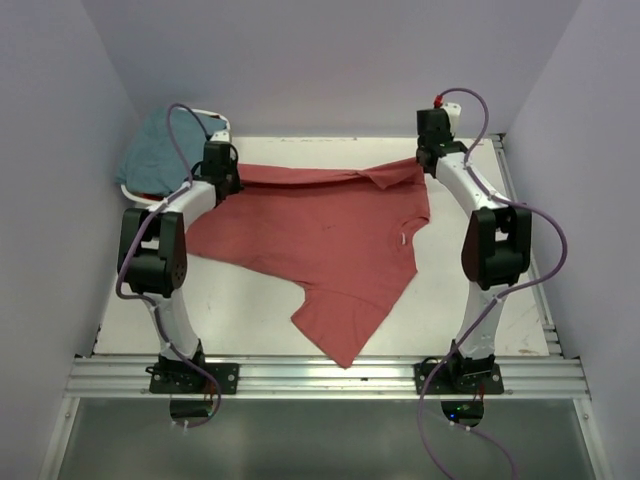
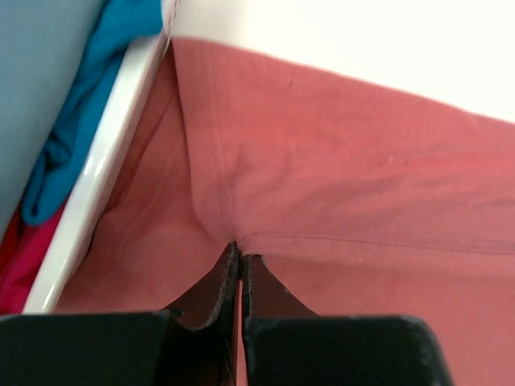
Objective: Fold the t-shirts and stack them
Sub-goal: Flatten out the tshirt
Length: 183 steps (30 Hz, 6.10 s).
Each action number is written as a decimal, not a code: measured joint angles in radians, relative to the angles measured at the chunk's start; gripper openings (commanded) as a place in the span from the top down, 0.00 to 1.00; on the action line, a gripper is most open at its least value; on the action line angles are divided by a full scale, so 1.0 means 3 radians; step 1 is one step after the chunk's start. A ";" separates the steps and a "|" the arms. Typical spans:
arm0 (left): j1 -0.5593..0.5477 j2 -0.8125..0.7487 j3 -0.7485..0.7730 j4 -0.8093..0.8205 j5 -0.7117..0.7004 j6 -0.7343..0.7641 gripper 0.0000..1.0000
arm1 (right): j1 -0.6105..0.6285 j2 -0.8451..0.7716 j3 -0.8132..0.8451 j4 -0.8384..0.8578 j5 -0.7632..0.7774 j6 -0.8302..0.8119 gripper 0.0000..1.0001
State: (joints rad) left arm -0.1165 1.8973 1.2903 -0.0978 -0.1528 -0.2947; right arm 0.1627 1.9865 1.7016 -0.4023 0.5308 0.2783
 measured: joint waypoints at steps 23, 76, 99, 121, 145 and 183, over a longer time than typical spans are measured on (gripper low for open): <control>-0.0047 -0.1865 -0.0370 0.0169 0.0546 0.0041 1.00 | -0.0039 -0.2886 -0.2045 0.0923 -0.0950 -0.0017 1.00; -0.0048 -0.0004 -0.0320 0.0807 0.0290 -0.0687 1.00 | -0.0045 0.0787 0.0778 0.0038 -0.0170 -0.0032 1.00; 0.0015 0.0612 0.0624 0.1218 -0.0055 -0.0352 0.00 | -0.0100 0.0662 -0.0048 0.1254 -0.0381 0.0249 0.01; -0.0501 -0.0340 -0.0994 0.0525 -0.0079 -0.0432 1.00 | 0.0571 -0.0895 -0.1760 0.0347 -0.1661 0.0613 1.00; -0.0857 -0.0264 -0.1022 0.0248 -0.0247 -0.0470 1.00 | 0.0575 -0.0418 -0.1667 -0.0613 -0.1448 0.0493 1.00; -0.2018 -0.1663 -0.1841 -0.1433 0.0262 -0.1598 0.35 | 0.0591 -0.0645 -0.1790 -0.1811 -0.1130 0.0698 0.99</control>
State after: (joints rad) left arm -0.7219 1.3983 0.7380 -0.5278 -0.0742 -0.7742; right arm 0.3401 1.7931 1.1645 -0.9455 0.1917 0.4877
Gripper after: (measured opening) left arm 0.438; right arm 0.008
